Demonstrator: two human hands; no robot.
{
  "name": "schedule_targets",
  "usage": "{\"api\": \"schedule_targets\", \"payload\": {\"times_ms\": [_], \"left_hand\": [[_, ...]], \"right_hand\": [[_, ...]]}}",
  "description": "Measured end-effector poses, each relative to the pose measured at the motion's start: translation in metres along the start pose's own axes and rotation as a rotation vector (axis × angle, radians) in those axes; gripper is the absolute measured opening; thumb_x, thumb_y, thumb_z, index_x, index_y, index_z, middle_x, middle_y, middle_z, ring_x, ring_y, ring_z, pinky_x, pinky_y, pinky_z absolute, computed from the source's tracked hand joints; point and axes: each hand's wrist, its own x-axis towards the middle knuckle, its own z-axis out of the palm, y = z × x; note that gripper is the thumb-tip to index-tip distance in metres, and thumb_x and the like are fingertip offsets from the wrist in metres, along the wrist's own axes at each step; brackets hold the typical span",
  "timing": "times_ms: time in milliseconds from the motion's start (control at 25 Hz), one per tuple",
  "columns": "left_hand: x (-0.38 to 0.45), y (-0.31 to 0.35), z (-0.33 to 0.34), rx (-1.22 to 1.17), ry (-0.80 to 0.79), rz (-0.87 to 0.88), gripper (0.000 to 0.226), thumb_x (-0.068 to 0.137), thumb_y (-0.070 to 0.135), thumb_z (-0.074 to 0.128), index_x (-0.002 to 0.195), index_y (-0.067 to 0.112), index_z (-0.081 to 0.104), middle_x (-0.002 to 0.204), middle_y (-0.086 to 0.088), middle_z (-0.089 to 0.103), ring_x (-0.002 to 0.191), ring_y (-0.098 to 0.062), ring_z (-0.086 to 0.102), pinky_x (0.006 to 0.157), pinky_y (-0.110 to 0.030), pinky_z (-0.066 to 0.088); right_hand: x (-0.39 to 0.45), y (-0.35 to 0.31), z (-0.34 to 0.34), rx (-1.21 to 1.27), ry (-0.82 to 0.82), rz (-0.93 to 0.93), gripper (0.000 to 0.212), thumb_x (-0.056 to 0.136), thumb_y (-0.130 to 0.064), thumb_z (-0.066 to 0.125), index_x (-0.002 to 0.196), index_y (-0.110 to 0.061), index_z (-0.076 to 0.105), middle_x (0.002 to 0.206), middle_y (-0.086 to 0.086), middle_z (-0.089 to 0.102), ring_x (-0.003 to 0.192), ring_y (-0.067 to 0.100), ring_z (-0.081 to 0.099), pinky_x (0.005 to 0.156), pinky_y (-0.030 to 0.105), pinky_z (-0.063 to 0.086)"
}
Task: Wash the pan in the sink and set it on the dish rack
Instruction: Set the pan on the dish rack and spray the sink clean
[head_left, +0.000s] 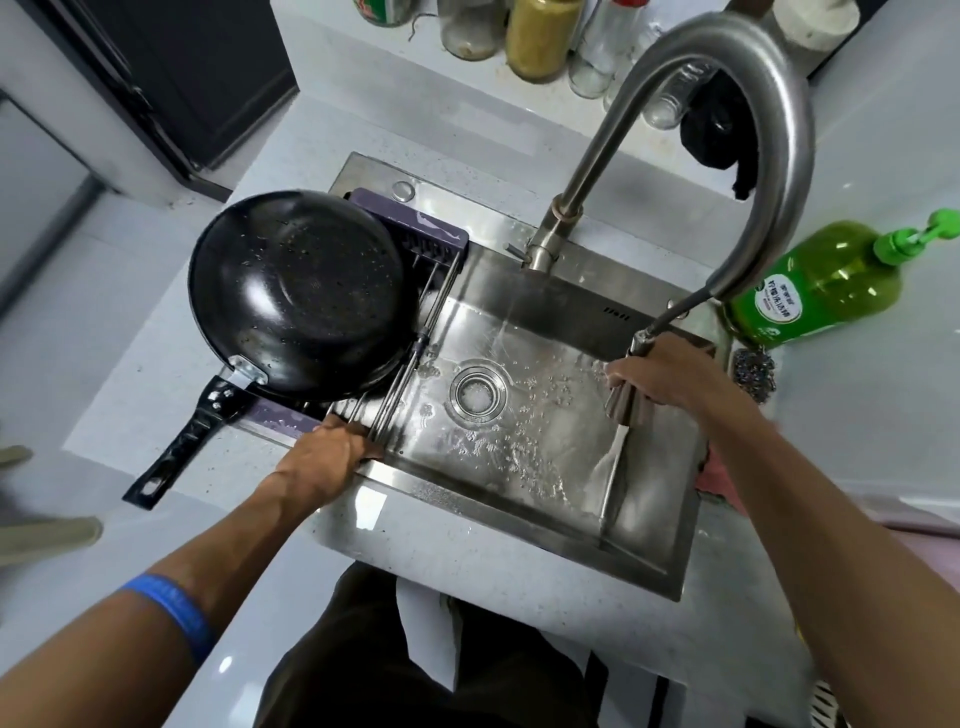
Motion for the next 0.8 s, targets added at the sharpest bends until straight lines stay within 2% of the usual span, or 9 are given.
{"api": "schedule_targets", "payload": {"times_ms": [160, 280, 400, 520, 640, 800], "left_hand": [[0.002, -0.005, 0.007, -0.009, -0.006, -0.047, 0.032, 0.094, 0.023, 0.045, 0.118, 0.027, 0.065, 0.117, 0.000, 0.063, 0.116, -0.024, 0.046, 0.092, -0.037, 0.050], [0.003, -0.006, 0.007, -0.019, 0.003, -0.032, 0.031, 0.095, 0.023, 0.045, 0.119, 0.028, 0.065, 0.120, 0.000, 0.061, 0.118, -0.024, 0.045, 0.093, -0.037, 0.049], [0.004, -0.005, 0.005, -0.025, -0.007, -0.026, 0.030, 0.096, 0.021, 0.047, 0.119, 0.028, 0.065, 0.119, 0.001, 0.062, 0.113, -0.022, 0.049, 0.091, -0.035, 0.049], [0.004, -0.004, 0.005, -0.011, 0.013, 0.007, 0.033, 0.096, 0.018, 0.047, 0.121, 0.030, 0.065, 0.122, 0.004, 0.061, 0.113, -0.022, 0.048, 0.092, -0.034, 0.049], [0.001, -0.002, 0.002, 0.000, 0.035, 0.039, 0.036, 0.098, 0.017, 0.046, 0.125, 0.033, 0.063, 0.124, 0.005, 0.059, 0.117, -0.022, 0.046, 0.094, -0.035, 0.048], [0.001, -0.003, 0.003, 0.010, 0.035, 0.030, 0.035, 0.096, 0.017, 0.052, 0.126, 0.030, 0.062, 0.124, 0.003, 0.060, 0.119, -0.022, 0.044, 0.094, -0.036, 0.049]], "right_hand": [[-0.009, -0.009, 0.004, 0.131, -0.050, -0.039, 0.025, 0.086, -0.034, 0.068, 0.075, -0.011, 0.072, 0.079, 0.008, 0.069, 0.077, 0.023, 0.064, 0.078, 0.037, 0.051], [-0.010, -0.016, 0.010, 0.267, -0.073, -0.057, 0.023, 0.086, -0.028, 0.070, 0.073, -0.009, 0.069, 0.063, 0.003, 0.062, 0.063, 0.020, 0.056, 0.061, 0.029, 0.044], [-0.008, -0.022, 0.018, 0.377, -0.064, -0.023, 0.027, 0.080, -0.030, 0.072, 0.063, -0.012, 0.064, 0.045, 0.001, 0.055, 0.047, 0.017, 0.049, 0.049, 0.025, 0.036], [-0.006, -0.033, 0.029, 0.463, -0.105, -0.027, 0.029, 0.080, -0.034, 0.071, 0.064, -0.010, 0.066, 0.048, 0.008, 0.054, 0.037, 0.014, 0.042, 0.043, 0.022, 0.030], [-0.011, -0.051, 0.044, 0.614, -0.161, -0.061, 0.031, 0.084, -0.033, 0.070, 0.070, -0.005, 0.069, 0.049, 0.009, 0.056, 0.036, 0.013, 0.039, 0.041, 0.020, 0.026], [-0.016, -0.076, 0.068, 0.778, -0.192, -0.117, 0.035, 0.088, -0.033, 0.070, 0.087, 0.002, 0.074, 0.056, 0.011, 0.061, 0.042, 0.014, 0.046, 0.038, 0.021, 0.031]]}}
